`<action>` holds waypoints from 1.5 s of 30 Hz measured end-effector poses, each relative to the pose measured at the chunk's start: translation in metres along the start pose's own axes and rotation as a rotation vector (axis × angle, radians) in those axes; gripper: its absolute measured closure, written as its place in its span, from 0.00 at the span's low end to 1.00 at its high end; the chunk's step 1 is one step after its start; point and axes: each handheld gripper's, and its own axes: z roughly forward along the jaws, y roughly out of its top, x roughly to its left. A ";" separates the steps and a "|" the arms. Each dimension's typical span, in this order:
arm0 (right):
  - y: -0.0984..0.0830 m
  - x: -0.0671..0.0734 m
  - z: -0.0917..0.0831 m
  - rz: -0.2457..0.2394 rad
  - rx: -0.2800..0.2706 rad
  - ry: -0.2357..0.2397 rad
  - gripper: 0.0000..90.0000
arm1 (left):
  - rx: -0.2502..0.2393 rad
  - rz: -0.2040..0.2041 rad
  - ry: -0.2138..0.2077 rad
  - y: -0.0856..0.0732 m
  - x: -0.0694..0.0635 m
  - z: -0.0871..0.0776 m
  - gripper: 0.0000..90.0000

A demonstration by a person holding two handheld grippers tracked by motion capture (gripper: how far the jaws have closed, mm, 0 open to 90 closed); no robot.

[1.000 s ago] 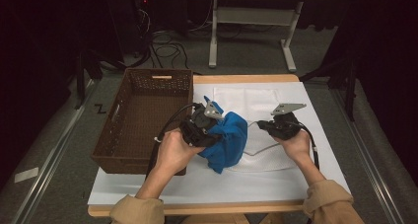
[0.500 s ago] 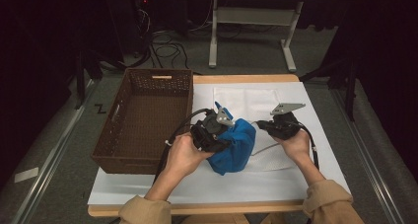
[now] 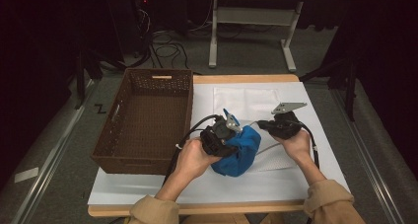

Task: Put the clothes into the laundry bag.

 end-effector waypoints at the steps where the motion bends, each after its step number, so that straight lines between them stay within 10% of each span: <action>1: 0.000 0.000 0.000 0.003 0.003 0.001 0.99 | 0.003 0.003 0.006 0.000 0.000 0.002 0.78; 45: 0.001 0.002 0.003 -0.008 0.031 0.018 1.00 | 0.047 -0.047 0.004 -0.007 0.003 0.074 0.75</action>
